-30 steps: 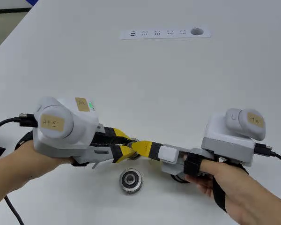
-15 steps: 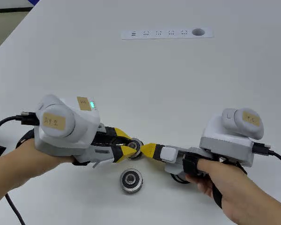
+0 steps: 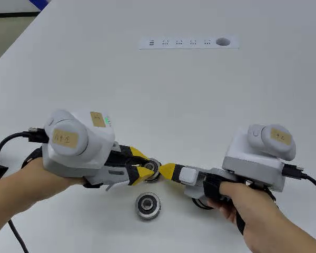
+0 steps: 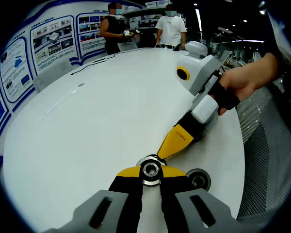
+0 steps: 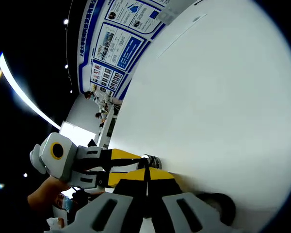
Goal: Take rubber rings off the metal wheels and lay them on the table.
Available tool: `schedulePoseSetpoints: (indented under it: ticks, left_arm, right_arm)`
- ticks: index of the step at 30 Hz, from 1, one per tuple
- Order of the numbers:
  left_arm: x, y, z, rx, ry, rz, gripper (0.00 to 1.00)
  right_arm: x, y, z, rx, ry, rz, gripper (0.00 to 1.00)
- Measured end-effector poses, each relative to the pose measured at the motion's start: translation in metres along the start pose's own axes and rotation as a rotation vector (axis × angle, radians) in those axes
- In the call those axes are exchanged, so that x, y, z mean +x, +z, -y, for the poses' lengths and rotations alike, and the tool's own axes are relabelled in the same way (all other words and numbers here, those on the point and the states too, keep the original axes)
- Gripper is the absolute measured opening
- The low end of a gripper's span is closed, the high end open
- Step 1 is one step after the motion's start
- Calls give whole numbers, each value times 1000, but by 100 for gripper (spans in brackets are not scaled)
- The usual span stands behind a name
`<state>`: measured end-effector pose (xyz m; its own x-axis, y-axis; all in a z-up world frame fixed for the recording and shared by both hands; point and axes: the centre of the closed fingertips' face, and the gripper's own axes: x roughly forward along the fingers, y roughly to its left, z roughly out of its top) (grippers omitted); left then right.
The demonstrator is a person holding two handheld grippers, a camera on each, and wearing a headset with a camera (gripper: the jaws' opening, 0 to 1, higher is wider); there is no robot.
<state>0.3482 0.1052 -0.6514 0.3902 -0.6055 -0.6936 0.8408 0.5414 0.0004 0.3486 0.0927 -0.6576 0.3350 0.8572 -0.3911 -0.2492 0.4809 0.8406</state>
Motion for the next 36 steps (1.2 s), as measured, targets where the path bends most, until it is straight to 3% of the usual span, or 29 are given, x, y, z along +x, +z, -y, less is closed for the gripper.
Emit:
schedulePoseSetpoints:
  ticks: [26,31,32,33,35,36]
  left_arm:
    - [0,-2,-3,4,4,1,12]
    - [0,-2,-3,4,4,1,12]
    - [0,-2,-3,4,4,1,12]
    - [0,-2,-3,6,4,0,12]
    - [0,-2,-3,4,3,1,12]
    - [0,-2,-3,6,3,0,12]
  right_arm:
    - [8,0,-7,-104,-5,-22,1]
    - [10,0,-13,-124,8,-26,1]
    - [10,2,-18,-117,38,-11,1]
    - [11,5,-27,-63,70,0,1]
    - [11,3,-21,-142,13,-37,1]
    - [13,3,-25,-138,27,-34,1]
